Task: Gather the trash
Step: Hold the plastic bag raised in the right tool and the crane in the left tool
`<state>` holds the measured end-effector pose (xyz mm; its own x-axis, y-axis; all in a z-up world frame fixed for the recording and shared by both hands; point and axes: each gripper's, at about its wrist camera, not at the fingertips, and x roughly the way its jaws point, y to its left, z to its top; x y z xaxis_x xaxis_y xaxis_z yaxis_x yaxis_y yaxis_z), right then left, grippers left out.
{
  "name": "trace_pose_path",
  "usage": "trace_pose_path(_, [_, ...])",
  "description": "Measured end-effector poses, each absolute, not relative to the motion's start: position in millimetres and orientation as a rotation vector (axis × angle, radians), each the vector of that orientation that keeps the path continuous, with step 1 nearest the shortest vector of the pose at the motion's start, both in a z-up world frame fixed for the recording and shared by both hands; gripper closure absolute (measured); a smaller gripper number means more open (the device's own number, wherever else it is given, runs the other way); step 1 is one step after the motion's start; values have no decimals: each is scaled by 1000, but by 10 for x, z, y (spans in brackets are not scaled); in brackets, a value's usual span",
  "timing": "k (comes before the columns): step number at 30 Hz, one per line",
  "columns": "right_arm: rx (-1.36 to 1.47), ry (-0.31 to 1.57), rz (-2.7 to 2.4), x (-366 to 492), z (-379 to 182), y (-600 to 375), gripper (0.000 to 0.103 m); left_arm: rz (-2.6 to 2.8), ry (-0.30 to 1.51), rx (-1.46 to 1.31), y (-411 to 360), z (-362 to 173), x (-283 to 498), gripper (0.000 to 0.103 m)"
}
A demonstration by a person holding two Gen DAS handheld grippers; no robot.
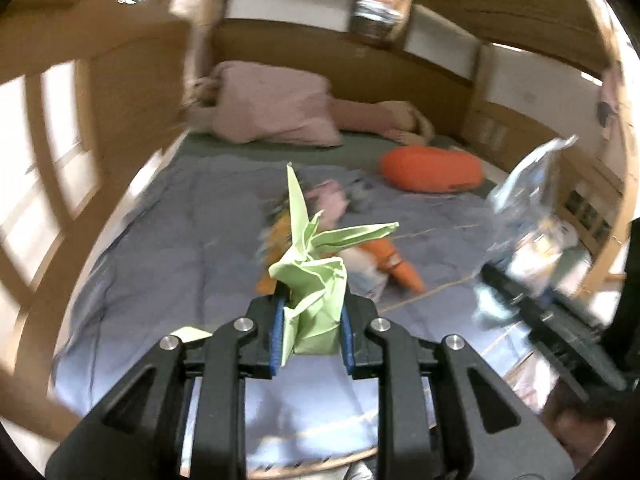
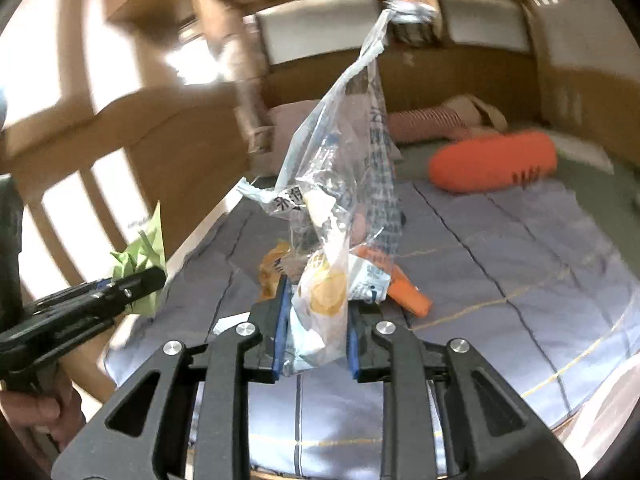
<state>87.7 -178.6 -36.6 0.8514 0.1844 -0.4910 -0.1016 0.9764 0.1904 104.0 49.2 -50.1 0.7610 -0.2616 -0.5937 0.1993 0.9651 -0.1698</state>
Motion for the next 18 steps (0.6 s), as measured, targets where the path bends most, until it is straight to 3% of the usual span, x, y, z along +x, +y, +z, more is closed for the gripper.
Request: trace_pose_path(18, [156, 542, 99, 537, -261, -1803, 77, -229, 634, -97, 507, -361, 607, 77])
